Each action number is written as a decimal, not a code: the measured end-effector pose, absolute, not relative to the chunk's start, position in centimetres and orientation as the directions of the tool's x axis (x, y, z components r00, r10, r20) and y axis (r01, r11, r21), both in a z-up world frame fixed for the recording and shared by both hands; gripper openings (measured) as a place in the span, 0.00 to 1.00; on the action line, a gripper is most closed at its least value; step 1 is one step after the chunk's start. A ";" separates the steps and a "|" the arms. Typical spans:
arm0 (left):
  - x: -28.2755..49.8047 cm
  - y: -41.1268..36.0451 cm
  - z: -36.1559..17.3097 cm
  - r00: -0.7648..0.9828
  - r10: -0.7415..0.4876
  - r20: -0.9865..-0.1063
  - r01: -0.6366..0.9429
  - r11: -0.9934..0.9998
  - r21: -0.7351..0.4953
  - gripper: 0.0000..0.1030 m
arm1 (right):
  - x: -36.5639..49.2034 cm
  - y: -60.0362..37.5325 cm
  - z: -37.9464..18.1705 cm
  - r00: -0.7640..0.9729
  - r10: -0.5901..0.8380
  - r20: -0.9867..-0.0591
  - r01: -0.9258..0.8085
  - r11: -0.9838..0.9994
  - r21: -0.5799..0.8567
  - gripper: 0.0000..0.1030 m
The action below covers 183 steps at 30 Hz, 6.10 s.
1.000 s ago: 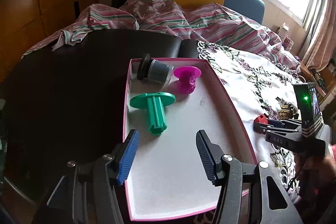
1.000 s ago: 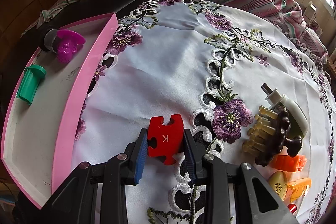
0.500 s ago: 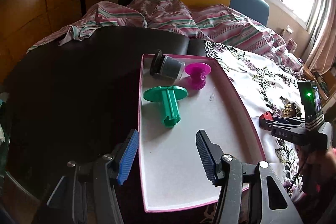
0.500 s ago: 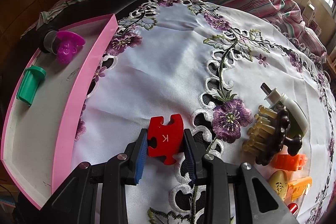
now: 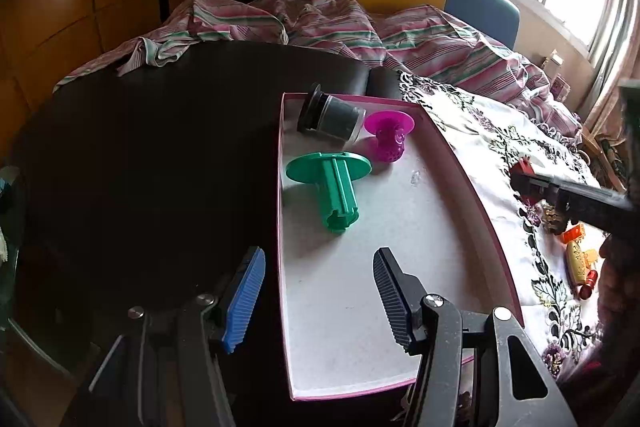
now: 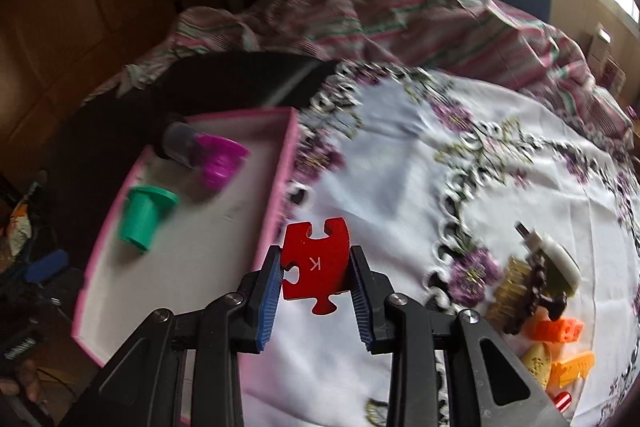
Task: Organize rigid objects
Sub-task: 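Carry the red K puzzle piece into the tray and open the right tool, then move the left tool to the brown claw hair clip and grasp it, then carry the brown clip toward the tray with the left tool while the right tool grasps the white-green plug, then lower the brown clip into the tray and open the left tool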
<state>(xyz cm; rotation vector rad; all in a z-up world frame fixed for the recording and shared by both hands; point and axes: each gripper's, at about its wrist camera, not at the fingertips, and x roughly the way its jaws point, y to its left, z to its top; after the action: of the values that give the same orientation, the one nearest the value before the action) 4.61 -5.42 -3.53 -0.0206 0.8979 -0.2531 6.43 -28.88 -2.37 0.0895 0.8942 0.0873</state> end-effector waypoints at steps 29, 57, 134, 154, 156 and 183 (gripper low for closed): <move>4.7 -2.5 -4.6 0.591 -0.198 -0.782 0.139 0.980 -0.143 0.56 | 13.9 -19.6 -7.3 0.485 0.207 -0.850 -0.145 0.977 0.155 0.41; 3.3 -5.2 -3.4 0.609 -0.201 -0.767 0.220 0.972 -0.080 0.56 | 6.1 -29.1 -2.2 0.643 0.144 -0.752 0.023 0.978 0.207 0.42; 7.2 -29.2 -1.9 0.227 -0.659 -0.717 0.616 0.668 -0.418 0.35 | -2.3 -52.0 -4.7 0.658 -0.056 -0.751 0.581 0.672 0.459 0.52; 5.4 -17.6 -0.2 0.326 -0.635 -0.700 0.551 0.729 -0.405 0.35 | 7.8 -46.3 -8.4 0.319 -0.340 -0.885 0.175 0.938 -0.297 0.48; 5.3 -16.4 -0.3 0.338 -0.630 -0.699 0.535 0.740 -0.408 0.35 | 7.5 -46.6 -7.9 0.345 -0.328 -0.880 0.220 0.939 -0.264 0.44; 6.8 -6.5 -1.9 0.461 -0.543 -0.702 0.347 0.839 -0.420 0.35 | 4.9 -36.3 -6.7 0.545 0.000 -0.839 0.132 0.987 0.086 0.41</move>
<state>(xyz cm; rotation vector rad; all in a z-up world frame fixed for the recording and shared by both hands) 6.83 -6.51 -1.90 -0.2302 0.9445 -0.5530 4.90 -36.27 -6.67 0.1452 0.9929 -0.0786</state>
